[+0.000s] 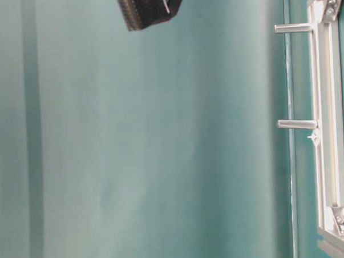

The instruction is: Move the cable alternately left and right between 8 closely spaced pins so it hooks onto each one.

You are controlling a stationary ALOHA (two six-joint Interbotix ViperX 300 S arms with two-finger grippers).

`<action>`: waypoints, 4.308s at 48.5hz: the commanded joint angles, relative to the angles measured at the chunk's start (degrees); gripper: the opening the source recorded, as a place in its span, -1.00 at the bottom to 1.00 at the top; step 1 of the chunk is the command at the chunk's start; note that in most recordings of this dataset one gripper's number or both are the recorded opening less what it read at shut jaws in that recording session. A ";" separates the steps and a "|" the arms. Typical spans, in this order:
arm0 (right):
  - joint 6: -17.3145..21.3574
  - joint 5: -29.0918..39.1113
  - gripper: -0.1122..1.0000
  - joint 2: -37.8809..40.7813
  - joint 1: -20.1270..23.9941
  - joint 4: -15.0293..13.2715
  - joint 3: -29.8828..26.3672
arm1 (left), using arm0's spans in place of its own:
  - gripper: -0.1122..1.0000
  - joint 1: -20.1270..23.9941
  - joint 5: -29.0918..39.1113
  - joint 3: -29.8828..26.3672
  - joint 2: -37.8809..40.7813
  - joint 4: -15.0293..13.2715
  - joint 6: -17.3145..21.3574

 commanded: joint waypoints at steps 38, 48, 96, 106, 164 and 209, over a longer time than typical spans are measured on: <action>25.31 5.01 -0.51 -1.41 -0.79 -5.63 1.41 | 0.07 0.53 -0.26 -0.53 0.70 0.18 0.18; 27.16 5.01 -0.51 -1.41 -1.76 -5.63 1.49 | 0.07 0.70 -0.26 -0.53 0.70 0.18 0.18; 26.37 5.01 -0.51 -3.43 -9.84 -8.26 3.34 | 0.07 0.70 -0.97 0.00 0.70 0.18 0.18; 25.66 4.22 -0.50 -3.52 -13.01 -9.49 3.16 | 0.07 0.70 -1.41 0.35 0.70 0.18 0.18; 17.93 -2.29 -0.51 7.21 -14.85 -7.65 -9.58 | 0.07 0.70 -1.41 0.35 0.62 0.18 0.09; 26.98 0.18 -0.51 9.32 -6.77 -6.33 -12.57 | 0.07 0.70 -1.41 0.44 0.70 0.18 0.09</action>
